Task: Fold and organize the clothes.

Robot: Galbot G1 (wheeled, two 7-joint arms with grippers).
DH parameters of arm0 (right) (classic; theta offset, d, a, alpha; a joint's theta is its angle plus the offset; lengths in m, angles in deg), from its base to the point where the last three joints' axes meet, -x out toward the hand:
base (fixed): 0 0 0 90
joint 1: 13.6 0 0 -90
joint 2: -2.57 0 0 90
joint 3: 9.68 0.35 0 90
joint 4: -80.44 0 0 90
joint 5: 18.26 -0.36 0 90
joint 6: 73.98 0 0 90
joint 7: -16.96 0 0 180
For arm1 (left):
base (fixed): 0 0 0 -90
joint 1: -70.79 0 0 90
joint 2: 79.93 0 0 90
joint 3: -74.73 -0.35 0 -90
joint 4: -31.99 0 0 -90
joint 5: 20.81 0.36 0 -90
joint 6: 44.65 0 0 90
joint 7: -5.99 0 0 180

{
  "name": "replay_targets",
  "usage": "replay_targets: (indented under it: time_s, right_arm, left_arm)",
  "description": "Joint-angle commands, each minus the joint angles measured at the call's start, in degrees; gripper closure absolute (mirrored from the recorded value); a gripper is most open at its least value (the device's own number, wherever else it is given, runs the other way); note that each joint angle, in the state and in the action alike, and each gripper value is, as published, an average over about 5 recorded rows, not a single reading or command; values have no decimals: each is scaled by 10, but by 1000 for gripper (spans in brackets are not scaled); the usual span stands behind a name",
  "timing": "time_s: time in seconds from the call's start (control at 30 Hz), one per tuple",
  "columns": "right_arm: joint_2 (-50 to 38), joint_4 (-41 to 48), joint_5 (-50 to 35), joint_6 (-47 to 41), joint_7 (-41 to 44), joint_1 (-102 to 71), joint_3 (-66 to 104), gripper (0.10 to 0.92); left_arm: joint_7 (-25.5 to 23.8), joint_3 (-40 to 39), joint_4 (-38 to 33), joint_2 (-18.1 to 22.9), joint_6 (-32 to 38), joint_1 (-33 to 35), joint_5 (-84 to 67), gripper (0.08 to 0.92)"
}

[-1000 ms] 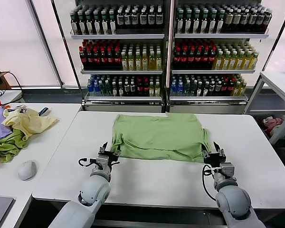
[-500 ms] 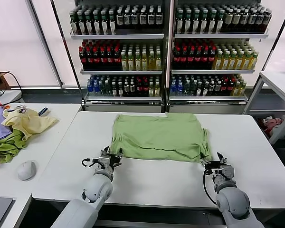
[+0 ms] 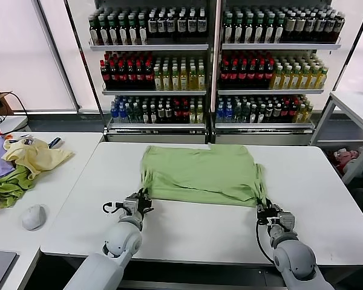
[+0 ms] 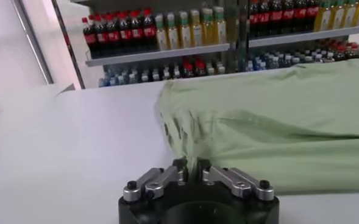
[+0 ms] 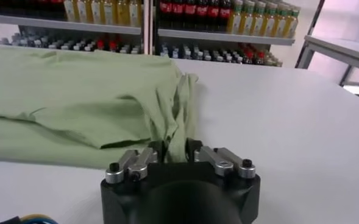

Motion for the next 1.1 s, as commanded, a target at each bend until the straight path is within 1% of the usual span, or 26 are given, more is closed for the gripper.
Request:
replay_targets:
  time_s: [0.03,0.1,0.37,0.57,0.67,0.77,0.83,0.97,1.1]
  right_arm:
    - [-5,-76,-1,-2,3,-77,31,873]
    - [-2,-115,3,1,5,-122,49,888]
    - [32,-248,47,24,18,-301,113,889]
    - [57,-306,80,17,27,-385,126,889]
    - [62,-318,90,10,28,-388,125,866]
    - [61,-326,93,21,28,-382,125,791]
    - [59,-332,92,35,25,-373,127,722]
    - [46,-333,72,53,13,-332,130,610]
    - [27,-301,48,46,0,-252,114,488]
  left_arm:
    - [0,3,-48,-1,-2,35,-6,888]
    - [-1,8,-88,-6,0,66,-3,889]
    - [-7,28,-229,-21,2,211,28,889]
    - [-15,50,-310,-34,-1,309,60,889]
    - [-19,61,-333,-46,-12,337,63,888]
    - [-20,73,-347,-56,-25,347,61,857]
    - [-19,80,-356,-60,-31,350,60,807]
    - [-18,92,-377,-68,-34,351,59,695]
    - [-15,108,-381,-78,-25,330,51,574]
